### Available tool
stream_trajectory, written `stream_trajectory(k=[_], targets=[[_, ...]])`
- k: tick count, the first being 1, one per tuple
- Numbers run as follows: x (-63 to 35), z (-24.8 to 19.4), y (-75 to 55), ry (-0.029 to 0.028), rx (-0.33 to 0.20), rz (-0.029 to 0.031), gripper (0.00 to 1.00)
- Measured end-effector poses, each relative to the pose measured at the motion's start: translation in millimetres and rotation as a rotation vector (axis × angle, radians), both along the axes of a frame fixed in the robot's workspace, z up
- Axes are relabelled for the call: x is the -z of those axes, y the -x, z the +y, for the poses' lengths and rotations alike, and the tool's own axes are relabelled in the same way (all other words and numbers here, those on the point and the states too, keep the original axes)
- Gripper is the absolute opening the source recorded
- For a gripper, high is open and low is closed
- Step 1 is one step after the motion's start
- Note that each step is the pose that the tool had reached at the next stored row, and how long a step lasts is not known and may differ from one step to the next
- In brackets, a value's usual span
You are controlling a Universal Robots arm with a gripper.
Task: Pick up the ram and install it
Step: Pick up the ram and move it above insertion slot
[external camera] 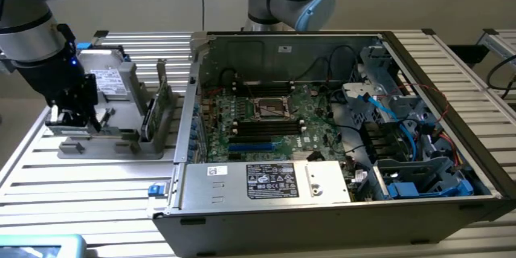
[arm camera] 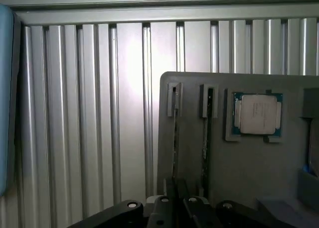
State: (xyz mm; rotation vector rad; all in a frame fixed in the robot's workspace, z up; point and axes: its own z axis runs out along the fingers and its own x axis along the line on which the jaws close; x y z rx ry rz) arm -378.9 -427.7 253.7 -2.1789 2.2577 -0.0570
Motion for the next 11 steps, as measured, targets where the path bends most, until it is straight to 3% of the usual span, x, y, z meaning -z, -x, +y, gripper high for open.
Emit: stream_trajectory(k=[5,11], targets=[[-22.6,-0.1,-2.9,0.0001,-0.001,0.0001,0.13],[-49.9,-2.4,-19.5,-0.0033,-0.001,0.0001,0.13]])
